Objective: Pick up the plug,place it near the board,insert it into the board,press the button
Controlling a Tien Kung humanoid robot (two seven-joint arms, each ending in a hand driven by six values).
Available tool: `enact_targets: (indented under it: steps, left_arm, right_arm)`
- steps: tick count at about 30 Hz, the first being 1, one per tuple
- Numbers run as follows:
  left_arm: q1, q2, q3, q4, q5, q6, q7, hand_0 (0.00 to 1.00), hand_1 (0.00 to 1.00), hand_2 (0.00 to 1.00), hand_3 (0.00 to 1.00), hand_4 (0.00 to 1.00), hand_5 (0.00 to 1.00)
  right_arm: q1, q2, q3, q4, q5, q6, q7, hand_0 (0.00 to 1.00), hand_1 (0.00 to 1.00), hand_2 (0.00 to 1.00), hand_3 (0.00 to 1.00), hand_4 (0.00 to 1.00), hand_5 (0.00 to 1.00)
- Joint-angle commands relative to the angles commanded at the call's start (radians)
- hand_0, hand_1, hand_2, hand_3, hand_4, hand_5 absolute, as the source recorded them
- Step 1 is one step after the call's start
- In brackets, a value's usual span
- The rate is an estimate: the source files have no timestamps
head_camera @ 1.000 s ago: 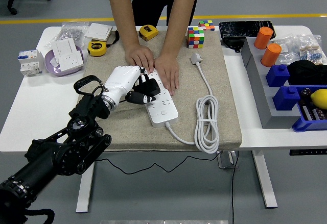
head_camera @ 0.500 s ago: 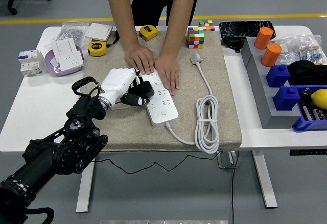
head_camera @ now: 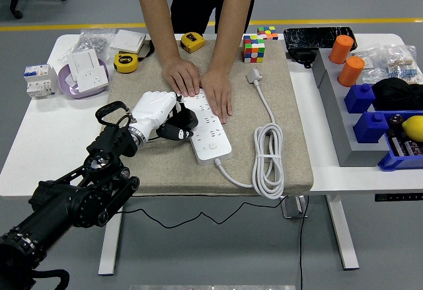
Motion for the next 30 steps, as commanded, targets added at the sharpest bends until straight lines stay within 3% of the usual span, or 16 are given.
enact_targets:
  steps: [25, 30]
  left_arm:
    - [-0.027, 0.000, 0.010, 0.018, 0.003, -0.034, 0.008, 0.483, 0.416, 0.294, 0.370, 0.546, 0.010]
    - [-0.037, 0.010, 0.023, 0.012, 0.003, -0.043, 0.008, 0.487, 0.436, 0.300, 0.368, 0.549, 0.012]
  right_arm:
    - [0.003, 0.000, 0.011, 0.000, -0.001, -0.001, 0.000, 0.818, 0.723, 0.700, 0.637, 0.938, 0.605]
    - [0.003, 0.000, 0.016, 0.000, -0.004, -0.001, -0.001, 0.818, 0.722, 0.700, 0.637, 0.939, 0.605]
